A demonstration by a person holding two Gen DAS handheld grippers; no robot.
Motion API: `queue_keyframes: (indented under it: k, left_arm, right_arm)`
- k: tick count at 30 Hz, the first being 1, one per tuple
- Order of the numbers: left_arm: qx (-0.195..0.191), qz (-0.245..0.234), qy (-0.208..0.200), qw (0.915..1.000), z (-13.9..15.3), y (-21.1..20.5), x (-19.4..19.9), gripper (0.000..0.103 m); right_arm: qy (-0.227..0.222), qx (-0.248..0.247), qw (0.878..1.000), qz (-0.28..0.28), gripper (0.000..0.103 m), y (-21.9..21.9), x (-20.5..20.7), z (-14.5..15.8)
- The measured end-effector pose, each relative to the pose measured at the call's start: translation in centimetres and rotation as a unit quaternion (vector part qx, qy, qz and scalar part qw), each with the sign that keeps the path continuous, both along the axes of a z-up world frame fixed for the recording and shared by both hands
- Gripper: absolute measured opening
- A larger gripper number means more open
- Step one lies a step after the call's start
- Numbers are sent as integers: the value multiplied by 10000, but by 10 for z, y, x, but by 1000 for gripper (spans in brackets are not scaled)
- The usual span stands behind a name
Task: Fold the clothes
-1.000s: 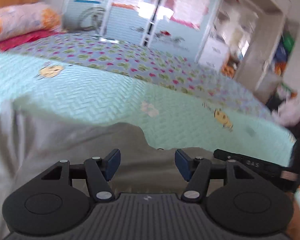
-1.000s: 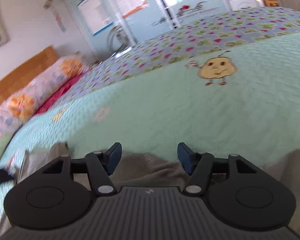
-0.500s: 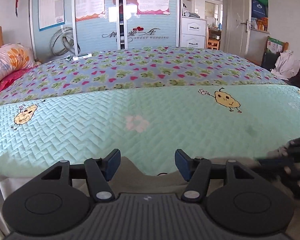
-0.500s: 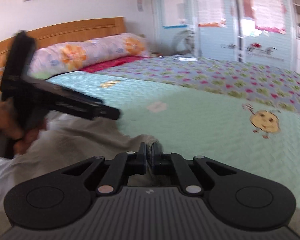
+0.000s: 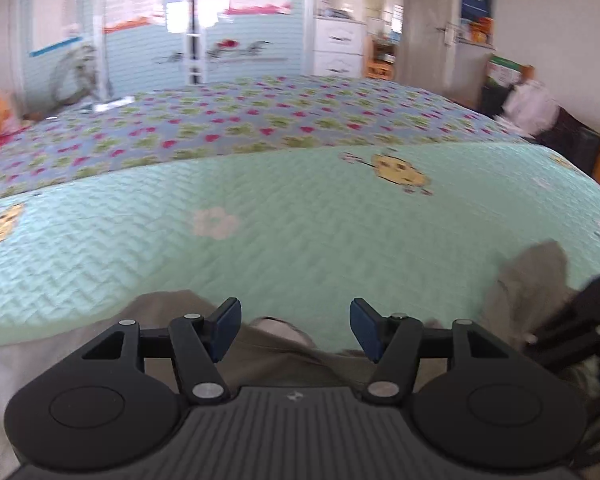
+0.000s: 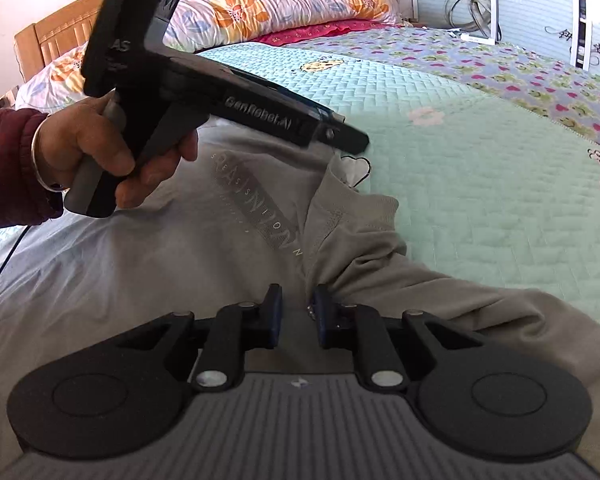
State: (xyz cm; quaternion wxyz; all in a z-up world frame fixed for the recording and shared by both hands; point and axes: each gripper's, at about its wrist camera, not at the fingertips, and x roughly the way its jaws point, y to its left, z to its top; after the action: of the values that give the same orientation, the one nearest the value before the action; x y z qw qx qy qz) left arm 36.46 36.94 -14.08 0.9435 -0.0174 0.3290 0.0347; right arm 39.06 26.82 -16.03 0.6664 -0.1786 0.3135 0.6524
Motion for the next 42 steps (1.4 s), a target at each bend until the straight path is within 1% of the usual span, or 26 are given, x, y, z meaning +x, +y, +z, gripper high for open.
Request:
queue_keyframes:
  k: [3,6,7,13,18,20,21,22,23,25,27,29,31,32,34,36,38,39,41,42]
  left_arm:
    - [31,-575,142,9982,0,-12,7,63]
    - [49,-1053,302,9940,0,-21,13,62]
    - [0,-1154,336,9928,1,-20,14,60]
    - [-291,-1754,544,9826,5,-14,17,60]
    - [-318,-2106,923,9727,-5,-17,27,58]
    - [-394,-2187,979,9701,-5,-17,28,50]
    - [-440,-2225,998,9688,-5,-17,28,36]
    - [-486,-2263,1016,9675,-5,-16,29,18]
    - [-490,-2321,1023,9660,-4,-17,28,13]
    - [-445,-2424,1010,9639,-3,-19,24,8]
    - [-388,-2447,964,9640,-1,-20,21,3]
    - [-332,-2469,919,9641,1,-21,18,3]
    - [-319,-2237,751,9712,7,-17,23,2]
    - [-317,-2092,653,9752,10,-14,27,2]
    - [-313,-1800,456,9821,16,-9,34,2]
    - [-308,-1506,259,9878,23,-4,42,2]
    - [-303,-1209,62,9922,29,1,49,2]
    - [-301,-1061,-37,9939,32,4,53,2]
    - [-205,-883,-140,9958,39,9,67,2]
    - [-135,-844,-125,9963,39,10,74,2]
  right_arm:
    - [7,11,10000,9,18,-1,0,0]
    - [16,24,10000,30,19,-3,0,-1]
    - [28,28,10000,34,19,-4,1,-1]
    - [102,56,9999,40,20,-6,2,-3]
    - [116,75,9999,72,23,-8,1,-3]
    - [120,84,9999,81,23,-8,1,-3]
    - [123,86,9999,83,23,-8,1,-3]
    - [128,86,9998,84,23,-8,1,-3]
    - [132,87,9998,84,24,-8,1,-3]
    - [147,91,9998,80,24,-8,2,-3]
    - [162,98,9998,67,24,-7,3,-3]
    - [169,109,9998,36,24,-8,4,-2]
    - [175,131,9998,-3,24,-9,5,-2]
    - [160,176,9997,-61,26,-10,6,0]
    - [105,297,9993,-216,34,-12,10,3]
    - [-81,496,9968,-628,52,-18,15,9]
    - [-285,766,9890,-1232,58,-28,25,17]
    - [-375,915,9826,-1574,62,-34,31,20]
    - [-426,965,9732,-2044,66,-43,40,21]
    - [-436,963,9686,-2251,66,-47,45,20]
